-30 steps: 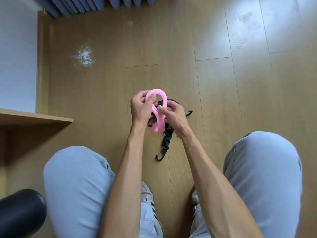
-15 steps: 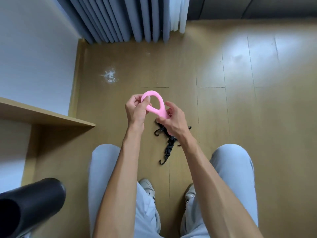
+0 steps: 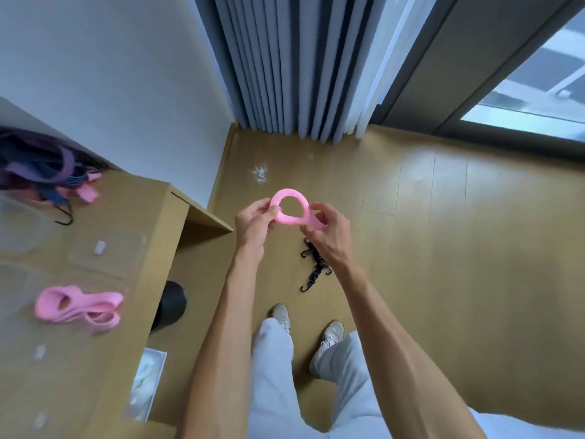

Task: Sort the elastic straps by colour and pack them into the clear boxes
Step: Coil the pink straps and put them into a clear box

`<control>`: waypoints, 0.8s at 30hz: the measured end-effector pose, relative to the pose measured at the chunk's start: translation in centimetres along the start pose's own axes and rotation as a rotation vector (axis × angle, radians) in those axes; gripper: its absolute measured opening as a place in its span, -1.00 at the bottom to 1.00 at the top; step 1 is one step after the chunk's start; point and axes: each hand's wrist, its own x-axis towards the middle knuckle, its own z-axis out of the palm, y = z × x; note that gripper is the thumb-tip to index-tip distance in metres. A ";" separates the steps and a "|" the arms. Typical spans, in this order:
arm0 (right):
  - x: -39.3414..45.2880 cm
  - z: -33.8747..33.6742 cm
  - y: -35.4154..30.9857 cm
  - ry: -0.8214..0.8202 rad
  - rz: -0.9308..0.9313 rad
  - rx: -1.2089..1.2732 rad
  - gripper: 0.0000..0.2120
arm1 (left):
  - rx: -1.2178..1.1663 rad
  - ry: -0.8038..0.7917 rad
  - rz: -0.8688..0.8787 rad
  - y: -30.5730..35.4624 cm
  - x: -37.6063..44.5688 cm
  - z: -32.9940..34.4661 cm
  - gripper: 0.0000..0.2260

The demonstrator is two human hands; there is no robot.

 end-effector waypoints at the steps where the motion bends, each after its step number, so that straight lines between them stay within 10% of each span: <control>1: -0.7 -0.1 -2.3 -0.011 -0.006 -0.001 -0.62 | 0.004 0.003 0.002 1.7 -1.1 -1.1 -0.81; 24: -8.4 29.6 -22.1 -0.677 -0.246 -0.379 -0.66 | -0.077 0.792 0.058 7.9 -8.1 -33.4 -0.76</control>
